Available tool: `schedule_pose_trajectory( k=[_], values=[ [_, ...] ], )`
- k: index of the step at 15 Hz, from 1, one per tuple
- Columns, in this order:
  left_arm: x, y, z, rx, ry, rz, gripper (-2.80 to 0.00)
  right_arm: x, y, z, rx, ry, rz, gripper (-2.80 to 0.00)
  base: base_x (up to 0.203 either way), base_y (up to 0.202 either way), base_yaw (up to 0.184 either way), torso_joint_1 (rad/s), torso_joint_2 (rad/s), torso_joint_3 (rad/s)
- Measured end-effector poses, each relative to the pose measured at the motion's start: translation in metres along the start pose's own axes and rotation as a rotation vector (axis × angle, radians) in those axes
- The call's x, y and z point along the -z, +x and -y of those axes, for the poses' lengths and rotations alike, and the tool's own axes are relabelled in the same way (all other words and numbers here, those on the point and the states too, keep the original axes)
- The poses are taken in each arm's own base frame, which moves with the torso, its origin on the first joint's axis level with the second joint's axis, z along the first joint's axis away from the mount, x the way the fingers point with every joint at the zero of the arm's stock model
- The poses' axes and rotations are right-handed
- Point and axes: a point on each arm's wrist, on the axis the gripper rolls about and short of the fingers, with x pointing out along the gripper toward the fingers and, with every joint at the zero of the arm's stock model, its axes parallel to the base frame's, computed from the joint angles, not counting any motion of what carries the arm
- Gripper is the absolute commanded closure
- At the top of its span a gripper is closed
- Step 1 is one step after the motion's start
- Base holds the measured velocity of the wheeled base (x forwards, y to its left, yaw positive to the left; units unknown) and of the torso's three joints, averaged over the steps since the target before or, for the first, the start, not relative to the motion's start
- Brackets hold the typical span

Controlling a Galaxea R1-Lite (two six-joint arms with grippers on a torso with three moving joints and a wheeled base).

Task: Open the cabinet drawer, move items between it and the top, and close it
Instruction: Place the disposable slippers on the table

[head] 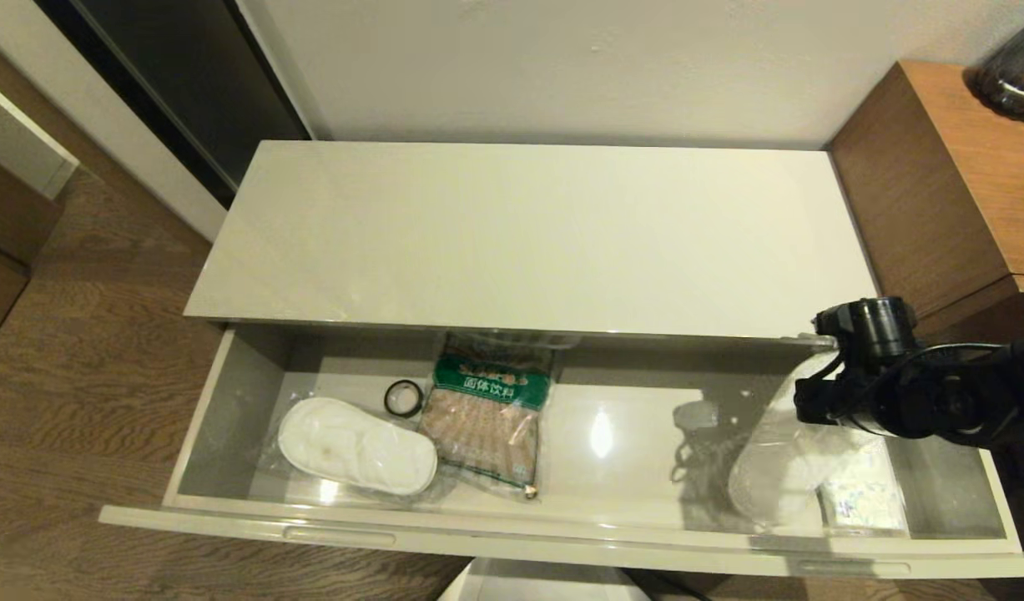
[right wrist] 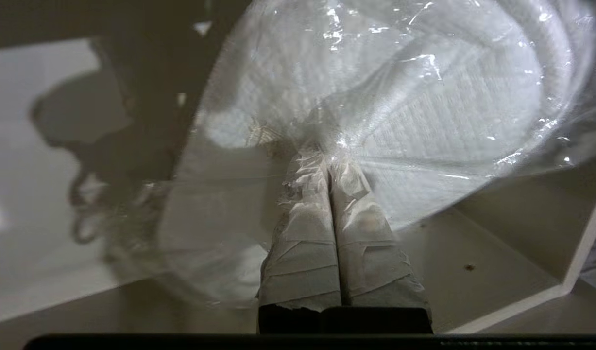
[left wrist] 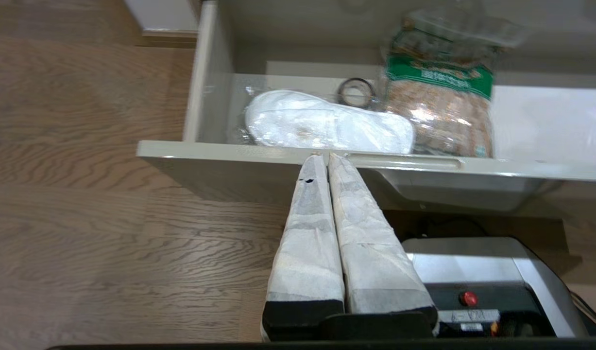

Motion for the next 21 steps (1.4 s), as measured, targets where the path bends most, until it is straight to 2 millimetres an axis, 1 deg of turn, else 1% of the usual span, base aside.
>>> schedule_pose_trajectory(
  k=[3, 6, 8, 10, 13, 14, 18, 19, 20, 21],
  values=[
    [0.000, 0.000, 0.000, 0.000, 0.001, 0.000, 0.00, 0.004, -0.020, -0.009, -0.028, -0.010, -0.009, 0.00, 0.000, 0.000, 0.000, 0.000, 0.00, 0.000],
    [0.000, 0.000, 0.000, 0.001, 0.000, 0.000, 0.00, 0.007, -0.052, -0.022, -0.057, -0.019, -0.016, 0.00, 0.000, 0.000, 0.000, 0.000, 0.00, 0.000],
    [0.000, 0.000, 0.000, 0.000, 0.000, 0.000, 0.00, 0.002, -0.075, -0.028, -0.079, -0.033, -0.002, 0.00, 0.000, 0.000, 0.000, 0.000, 0.00, 0.000],
    [0.000, 0.000, 0.000, 0.001, 0.001, 0.000, 0.00, -0.010, -0.093, -0.029, -0.092, -0.041, 0.013, 0.00, 0.000, 0.000, 0.000, 0.000, 0.00, 0.000],
    [0.000, 0.000, 0.000, 0.001, 0.000, 0.000, 0.00, -0.045, -0.116, -0.027, -0.108, -0.018, 0.060, 0.00, 0.000, 0.000, 0.000, 0.000, 0.00, 0.000],
    [0.000, 0.000, 0.000, 0.001, 0.000, 0.000, 0.00, -0.062, -0.125, -0.027, -0.115, -0.002, 0.085, 0.00, 0.000, 0.000, 0.000, 0.000, 0.00, 0.000],
    [0.000, 0.000, 0.000, 0.001, 0.000, 0.000, 0.00, -0.146, -0.163, -0.020, -0.140, 0.071, 0.232, 0.00, 0.000, 0.000, 0.000, 0.000, 0.00, 0.000],
    [0.000, 0.000, 0.000, 0.001, 0.000, 0.000, 0.00, -0.161, -0.164, -0.019, -0.131, 0.056, 0.257, 0.00, 0.000, 0.000, 0.000, 0.000, 0.00, 0.000],
    [0.000, 0.000, 0.000, 0.000, 0.000, 0.000, 0.00, -0.174, -0.158, -0.021, -0.118, 0.024, 0.290, 0.00, 0.000, 0.000, 0.000, 0.000, 0.00, 0.000],
    [0.000, 0.000, 0.000, 0.001, 0.000, 0.000, 0.00, -0.182, -0.142, -0.026, -0.094, -0.028, 0.307, 0.00, 0.000, 0.000, 0.000, 0.000, 0.00, 0.000]
  ],
)
